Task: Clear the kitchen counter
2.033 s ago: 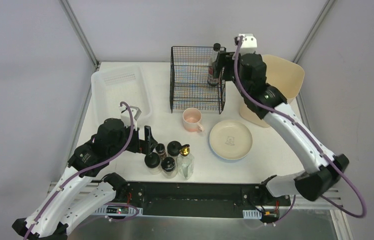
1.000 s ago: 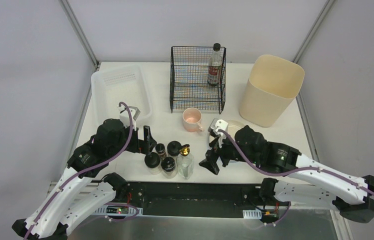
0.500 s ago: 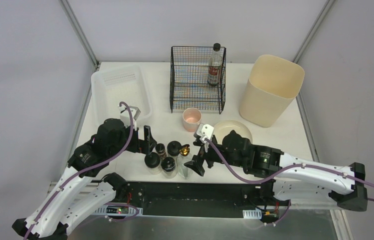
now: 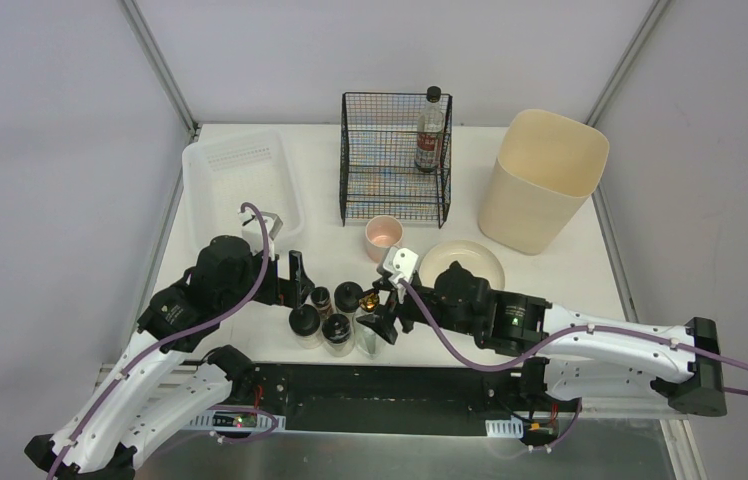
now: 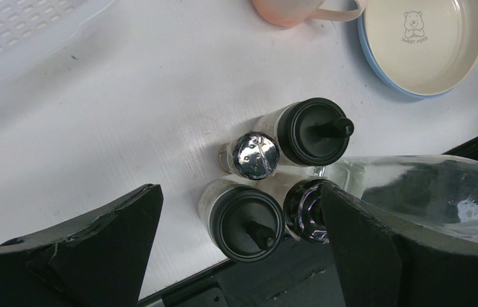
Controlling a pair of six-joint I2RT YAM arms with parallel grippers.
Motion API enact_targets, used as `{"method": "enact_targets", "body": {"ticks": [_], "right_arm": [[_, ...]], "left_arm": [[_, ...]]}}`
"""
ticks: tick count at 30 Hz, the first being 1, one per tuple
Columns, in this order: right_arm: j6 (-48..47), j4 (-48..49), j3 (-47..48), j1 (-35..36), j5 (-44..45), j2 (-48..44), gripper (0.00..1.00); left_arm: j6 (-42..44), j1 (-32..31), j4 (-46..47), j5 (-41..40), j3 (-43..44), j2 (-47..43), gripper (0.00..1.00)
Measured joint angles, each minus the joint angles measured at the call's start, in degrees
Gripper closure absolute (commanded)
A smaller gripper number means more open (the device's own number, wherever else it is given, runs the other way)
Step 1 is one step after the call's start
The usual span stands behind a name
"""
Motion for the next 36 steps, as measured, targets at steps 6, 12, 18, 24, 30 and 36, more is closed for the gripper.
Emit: {"method": "enact_targets", "body": {"ticks": [6,12,18,24,30,36], "right_arm": [[-0.1,0.2,-0.2,0.1,0.3,0.3,0.45],[-0.1,0.3,-0.3,0.2,0.2,0.4,0.69],[-0.3,0.9,-0.7,0.6,0.3,0.5,0.90],[-0.3,0.1,-0.7,1.0,0.6,-0.2,1.00],[-0.3,-3.4,-1.5,1.3,0.6,-4.0,1.00],[-0.6,-7.2,-0.6,1.3,0.7,-8.1,1.00]], "left_arm": [[0.0,0.0,0.0,0.0,0.0,0.2,0.00],[0.0,0.0,0.0,0.0,0.0,0.4,0.00],[0.0,0.0,0.0,0.0,0.0,0.4,0.00],[0.0,0.0,0.0,0.0,0.0,0.4,0.00],[0.0,0.0,0.0,0.0,0.0,0.4,0.00],[0.0,0.0,0.0,0.0,0.0,0.4,0.00]]}}
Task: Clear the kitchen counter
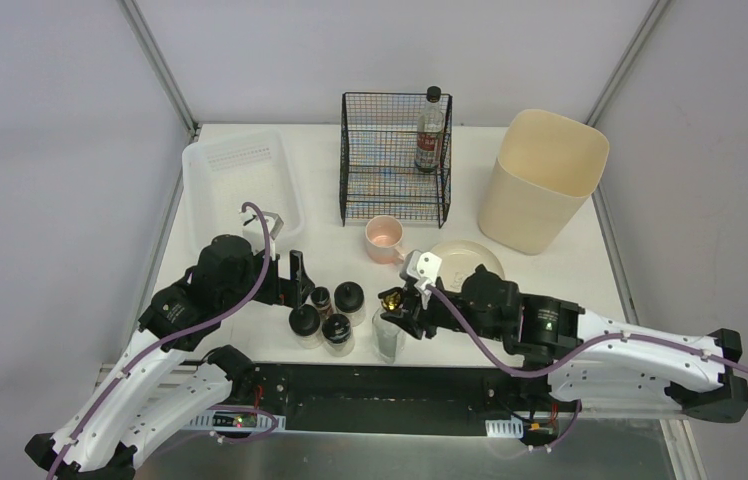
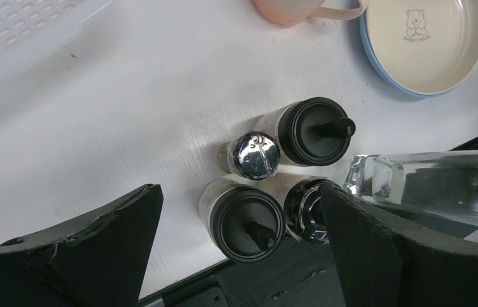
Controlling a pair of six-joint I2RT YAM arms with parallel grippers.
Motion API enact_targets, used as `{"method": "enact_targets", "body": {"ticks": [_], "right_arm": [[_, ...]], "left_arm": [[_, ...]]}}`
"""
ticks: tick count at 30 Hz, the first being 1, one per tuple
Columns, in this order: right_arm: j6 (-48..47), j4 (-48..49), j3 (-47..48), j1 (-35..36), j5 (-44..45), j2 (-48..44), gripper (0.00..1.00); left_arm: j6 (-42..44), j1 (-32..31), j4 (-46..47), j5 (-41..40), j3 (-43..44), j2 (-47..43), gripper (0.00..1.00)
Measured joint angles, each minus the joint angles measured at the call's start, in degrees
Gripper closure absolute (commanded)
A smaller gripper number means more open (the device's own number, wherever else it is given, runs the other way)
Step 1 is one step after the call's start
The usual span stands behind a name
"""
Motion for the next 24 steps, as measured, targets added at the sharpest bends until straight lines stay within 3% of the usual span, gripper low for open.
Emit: {"method": "enact_targets", "body": {"ticks": [11,17,24], "right_arm": [[-3.3,-16.5,24.4,0.0,7.2,4.5,1.00],[-7.8,-17.0,32.5,0.0,16.3,9.6,1.00],[-12.9,-14.6,41.8,-4.2,25.7,22.2,1.00]], "left_arm": [[0.0,0.0,0.0,0.0,0.0,0.0,0.00],[0.0,0.0,0.0,0.0,0.0,0.0,0.00],[0.0,0.0,0.0,0.0,0.0,0.3,0.00]]}}
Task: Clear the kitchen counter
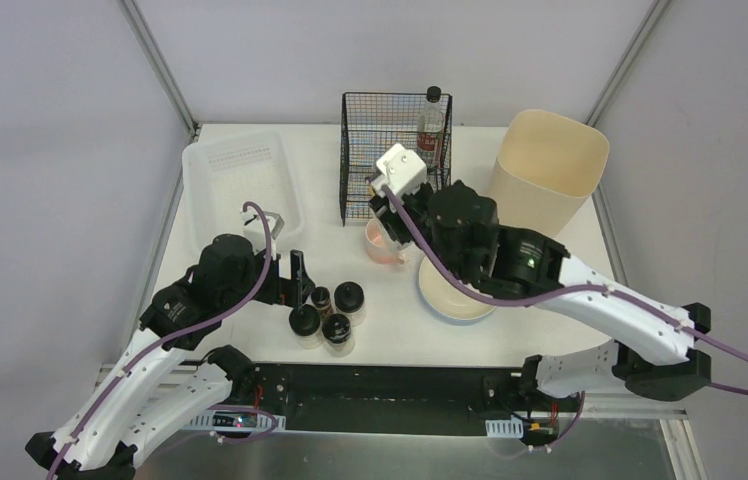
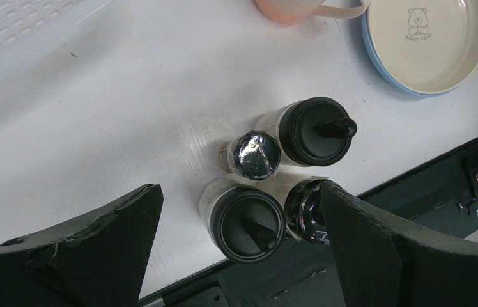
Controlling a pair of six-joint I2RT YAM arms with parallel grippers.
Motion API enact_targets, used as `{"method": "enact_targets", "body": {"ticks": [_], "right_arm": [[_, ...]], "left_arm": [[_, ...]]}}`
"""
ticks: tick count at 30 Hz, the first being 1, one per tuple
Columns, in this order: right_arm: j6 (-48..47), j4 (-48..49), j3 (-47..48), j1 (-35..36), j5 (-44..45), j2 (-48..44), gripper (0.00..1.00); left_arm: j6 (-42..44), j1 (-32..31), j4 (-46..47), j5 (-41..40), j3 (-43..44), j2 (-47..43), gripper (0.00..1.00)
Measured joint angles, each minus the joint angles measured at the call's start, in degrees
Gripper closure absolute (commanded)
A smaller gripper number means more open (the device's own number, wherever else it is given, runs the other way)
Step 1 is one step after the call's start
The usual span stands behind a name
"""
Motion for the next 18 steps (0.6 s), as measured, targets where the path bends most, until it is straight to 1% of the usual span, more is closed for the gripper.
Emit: {"method": "enact_targets", "body": {"ticks": [6,11,18], "right_arm": [[-0.3,1.9,8.1,-9.4,0.3,7.5,1.00],[-1.0,6.9,12.7,-16.0,0.3,11.6,1.00],[-1.4,15.6,20.0,-23.1,-1.5,21.1,1.00]], "left_arm": [[0.0,0.0,0.0,0.0,0.0,0.3,0.00],[0.0,0.0,0.0,0.0,0.0,0.4,0.00],[0.0,0.0,0.0,0.5,0.0,1.7,0.00]]}}
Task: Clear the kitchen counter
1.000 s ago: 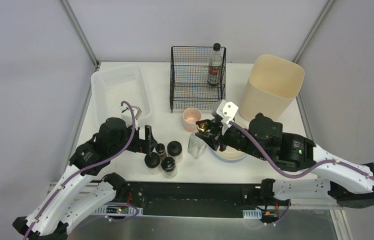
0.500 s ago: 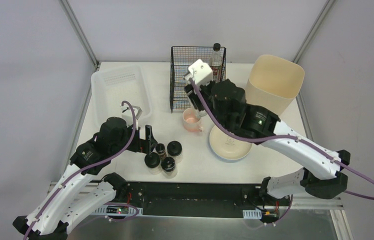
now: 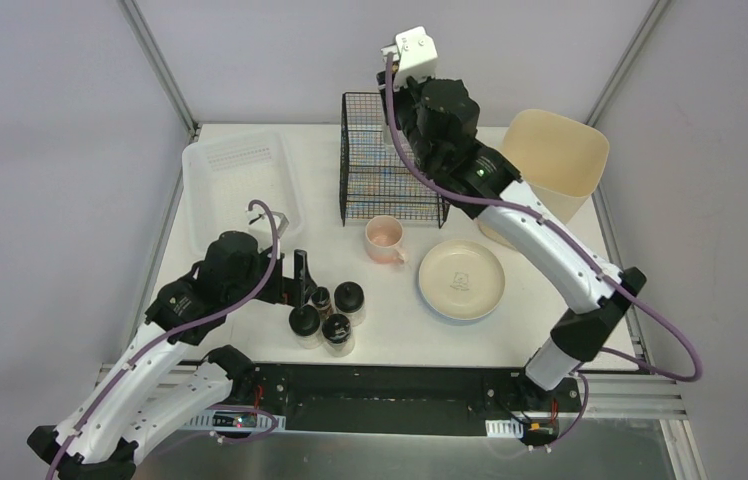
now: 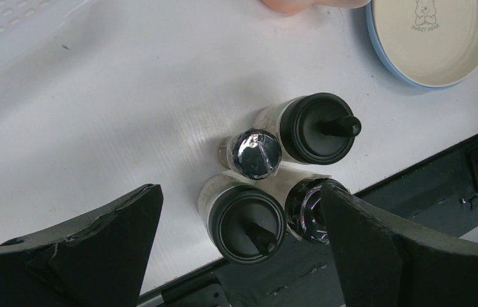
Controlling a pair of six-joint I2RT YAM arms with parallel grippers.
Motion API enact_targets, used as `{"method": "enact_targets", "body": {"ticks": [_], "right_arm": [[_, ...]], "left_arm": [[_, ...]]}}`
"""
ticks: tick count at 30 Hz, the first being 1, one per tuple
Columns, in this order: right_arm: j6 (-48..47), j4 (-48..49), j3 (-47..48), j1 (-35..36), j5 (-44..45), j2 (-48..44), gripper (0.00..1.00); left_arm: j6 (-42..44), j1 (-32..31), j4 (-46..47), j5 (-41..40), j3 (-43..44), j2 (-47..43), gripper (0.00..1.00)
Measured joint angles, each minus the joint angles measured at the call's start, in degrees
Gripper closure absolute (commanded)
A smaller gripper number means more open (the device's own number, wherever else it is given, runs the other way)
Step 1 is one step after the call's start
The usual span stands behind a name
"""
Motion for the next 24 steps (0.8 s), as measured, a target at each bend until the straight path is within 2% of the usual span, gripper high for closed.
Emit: {"method": "enact_targets", "body": {"ticks": [11,17,24], "right_arm": [[4.7,5.9,9.5,-10.8,-5.0,14.6,1.00],[6.3,6.4,18.1,-12.0,-6.8,21.2,1.00],[8.9,7.4,20.6,-12.1,-8.1,24.9,1.00]], "left_arm": [[0.0,0.0,0.0,0.8,0.0,0.5,0.00],[0.0,0.0,0.0,0.8,0.0,0.5,0.00],[0.0,0.0,0.0,0.7,0.0,-0.9,0.00]]}}
